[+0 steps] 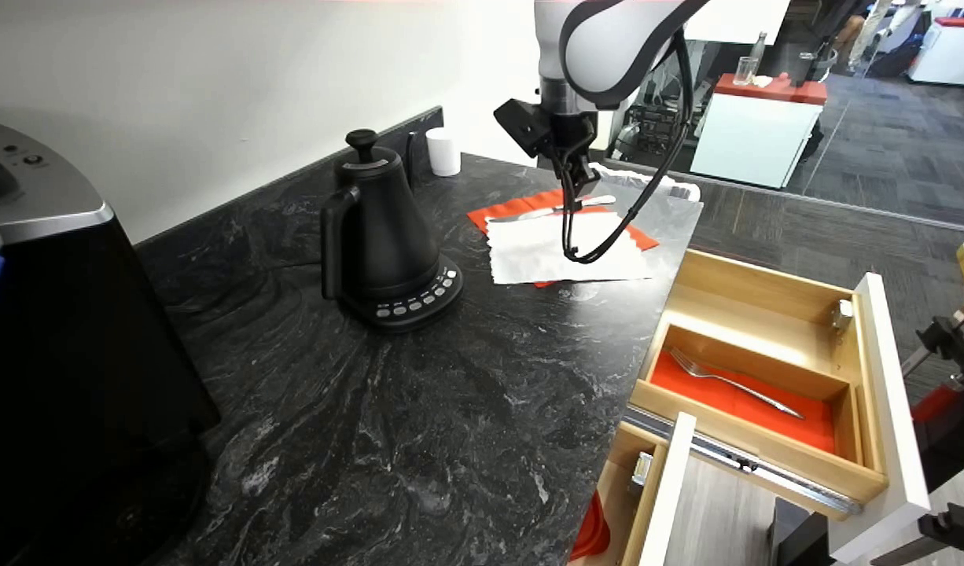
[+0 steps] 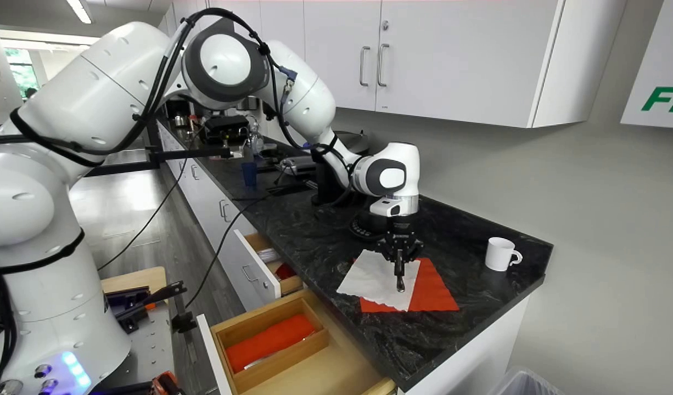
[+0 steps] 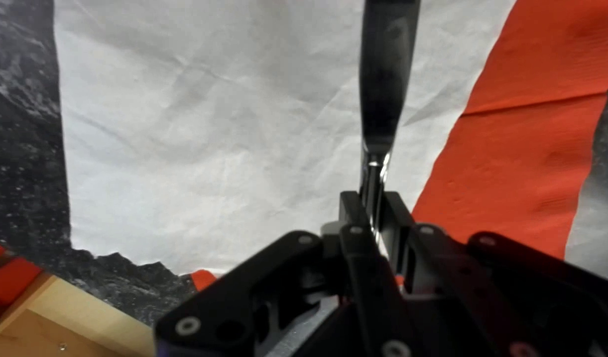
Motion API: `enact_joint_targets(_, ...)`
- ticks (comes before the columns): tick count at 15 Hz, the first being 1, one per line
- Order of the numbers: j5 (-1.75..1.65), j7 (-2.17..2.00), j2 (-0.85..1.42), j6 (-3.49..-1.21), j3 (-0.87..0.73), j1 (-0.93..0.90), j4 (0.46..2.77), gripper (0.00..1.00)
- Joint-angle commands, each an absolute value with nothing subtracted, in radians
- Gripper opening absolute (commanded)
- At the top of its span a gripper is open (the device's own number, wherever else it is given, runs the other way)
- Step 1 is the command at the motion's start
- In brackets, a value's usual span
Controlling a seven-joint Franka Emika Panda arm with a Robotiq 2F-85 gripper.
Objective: Put the fork and knife inside the box in the drawer
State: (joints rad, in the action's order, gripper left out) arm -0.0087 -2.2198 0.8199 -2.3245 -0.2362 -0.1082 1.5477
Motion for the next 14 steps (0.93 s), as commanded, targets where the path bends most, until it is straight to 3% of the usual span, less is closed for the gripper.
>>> enact_joint_targets(1,0.006,-2.311,0.631,-2.308,-0.228,-0.139,1.756,0.06)
enact_joint_targets(14,-0.011,-2.402,0.365,-2.337,-0.194,-0.12,2.12,0.06)
